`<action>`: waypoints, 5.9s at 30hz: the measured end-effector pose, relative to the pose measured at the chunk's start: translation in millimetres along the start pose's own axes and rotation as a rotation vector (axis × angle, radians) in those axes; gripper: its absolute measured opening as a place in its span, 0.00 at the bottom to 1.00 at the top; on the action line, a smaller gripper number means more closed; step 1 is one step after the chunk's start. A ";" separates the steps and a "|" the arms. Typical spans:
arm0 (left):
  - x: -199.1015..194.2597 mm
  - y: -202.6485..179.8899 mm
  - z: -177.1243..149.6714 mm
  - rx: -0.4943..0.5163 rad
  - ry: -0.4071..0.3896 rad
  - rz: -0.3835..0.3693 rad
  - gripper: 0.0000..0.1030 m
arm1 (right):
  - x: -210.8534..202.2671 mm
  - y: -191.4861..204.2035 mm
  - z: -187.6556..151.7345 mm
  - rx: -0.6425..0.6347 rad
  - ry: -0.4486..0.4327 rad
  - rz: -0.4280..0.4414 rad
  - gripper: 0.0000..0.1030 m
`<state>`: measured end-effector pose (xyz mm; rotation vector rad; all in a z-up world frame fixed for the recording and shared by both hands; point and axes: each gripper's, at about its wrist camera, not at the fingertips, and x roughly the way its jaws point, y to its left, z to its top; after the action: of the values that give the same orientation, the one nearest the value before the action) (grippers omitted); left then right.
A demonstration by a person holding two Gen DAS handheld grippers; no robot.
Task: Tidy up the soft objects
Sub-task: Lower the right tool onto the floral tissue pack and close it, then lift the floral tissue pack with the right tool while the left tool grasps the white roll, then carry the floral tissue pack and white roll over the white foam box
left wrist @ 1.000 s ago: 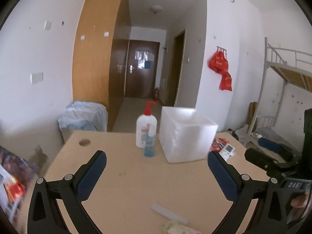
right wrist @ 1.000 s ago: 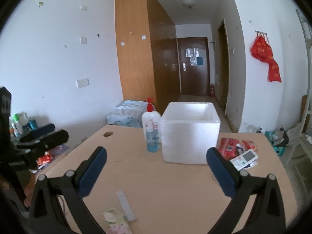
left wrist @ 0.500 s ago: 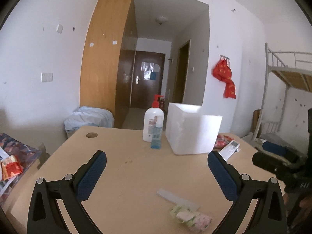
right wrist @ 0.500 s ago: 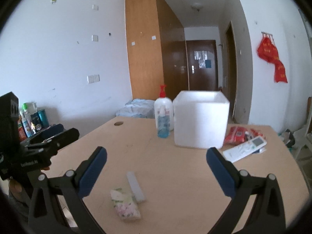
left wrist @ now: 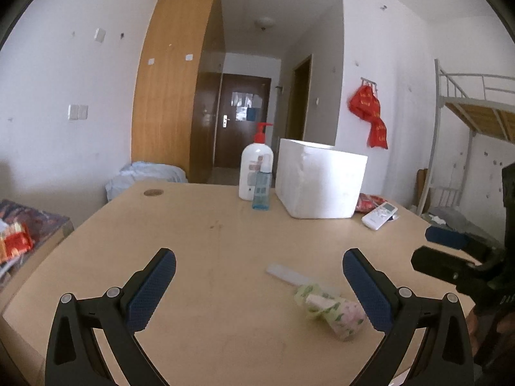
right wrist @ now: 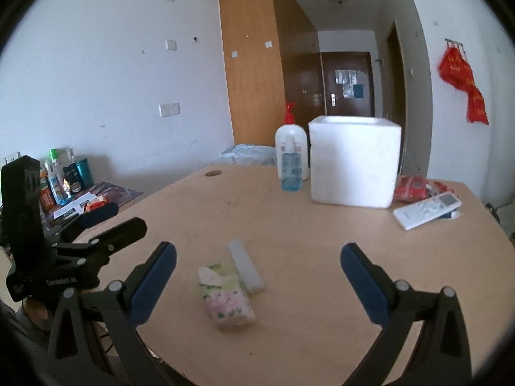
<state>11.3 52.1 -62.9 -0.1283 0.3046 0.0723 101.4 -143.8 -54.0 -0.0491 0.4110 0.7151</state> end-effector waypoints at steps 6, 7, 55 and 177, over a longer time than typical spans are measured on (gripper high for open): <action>6.6 10.8 -6.6 -0.035 0.039 0.007 1.00 | 11.3 8.2 -8.6 -0.012 0.046 0.013 1.00; 7.5 12.4 -7.1 -0.039 0.046 0.008 1.00 | 12.7 11.8 -8.8 -0.021 0.051 0.016 1.00; 43.0 22.9 -7.2 -0.029 0.140 0.003 1.00 | 61.8 14.9 -29.0 -0.013 0.320 0.032 0.34; 58.9 -101.3 83.2 0.099 0.130 0.152 0.11 | -23.4 -64.6 55.0 0.056 0.012 -0.020 0.34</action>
<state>101.0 -33.7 9.6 -0.0114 0.4470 0.2003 146.4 -197.4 -0.7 -0.0043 0.4410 0.6834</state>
